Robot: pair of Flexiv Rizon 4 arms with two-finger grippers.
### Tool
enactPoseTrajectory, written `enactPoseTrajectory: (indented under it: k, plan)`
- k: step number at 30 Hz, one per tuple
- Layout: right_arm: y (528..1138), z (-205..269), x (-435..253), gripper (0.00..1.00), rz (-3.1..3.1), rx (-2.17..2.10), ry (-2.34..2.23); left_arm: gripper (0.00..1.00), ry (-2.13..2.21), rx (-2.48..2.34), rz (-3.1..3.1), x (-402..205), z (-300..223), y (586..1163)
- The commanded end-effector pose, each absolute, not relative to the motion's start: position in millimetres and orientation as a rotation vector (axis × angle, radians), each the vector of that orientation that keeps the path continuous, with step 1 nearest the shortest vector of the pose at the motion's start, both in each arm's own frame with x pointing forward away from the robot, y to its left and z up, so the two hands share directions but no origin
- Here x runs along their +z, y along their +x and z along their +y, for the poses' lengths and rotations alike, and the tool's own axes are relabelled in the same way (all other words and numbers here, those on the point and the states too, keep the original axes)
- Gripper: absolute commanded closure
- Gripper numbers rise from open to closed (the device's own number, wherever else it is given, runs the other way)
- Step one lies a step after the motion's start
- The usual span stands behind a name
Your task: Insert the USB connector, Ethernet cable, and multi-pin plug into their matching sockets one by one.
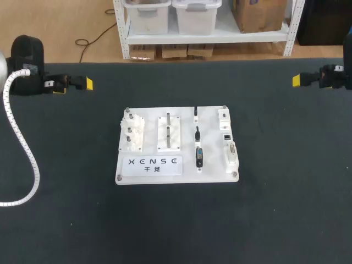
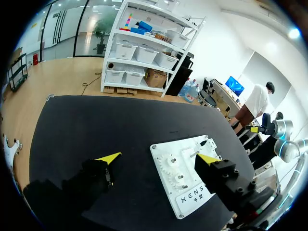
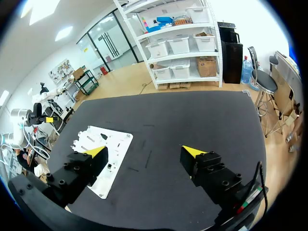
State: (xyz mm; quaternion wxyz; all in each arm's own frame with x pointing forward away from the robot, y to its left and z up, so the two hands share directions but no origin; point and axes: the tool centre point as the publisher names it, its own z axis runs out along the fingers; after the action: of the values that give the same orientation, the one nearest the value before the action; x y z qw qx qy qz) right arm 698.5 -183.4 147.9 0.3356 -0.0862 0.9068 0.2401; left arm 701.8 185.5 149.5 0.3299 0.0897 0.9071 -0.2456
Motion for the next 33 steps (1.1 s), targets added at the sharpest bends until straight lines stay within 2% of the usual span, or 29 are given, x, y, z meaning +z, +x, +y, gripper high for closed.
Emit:
enactPoseTrajectory:
  k: [1,30,33]
  plan:
    - [698.2,-183.0,148.1,0.00,2.366,0.623,-0.223,0.00,0.233,-0.639,2.376,150.1,185.1,701.3]
    - [698.2,-183.0,148.1,0.00,2.366,0.623,-0.223,0.00,0.215,-0.644,2.419,148.8,190.2,703.4]
    - [698.2,-183.0,148.1,0.00,2.366,0.623,-0.223,0.00,0.355,-0.675,2.418,151.2,195.7,714.4]
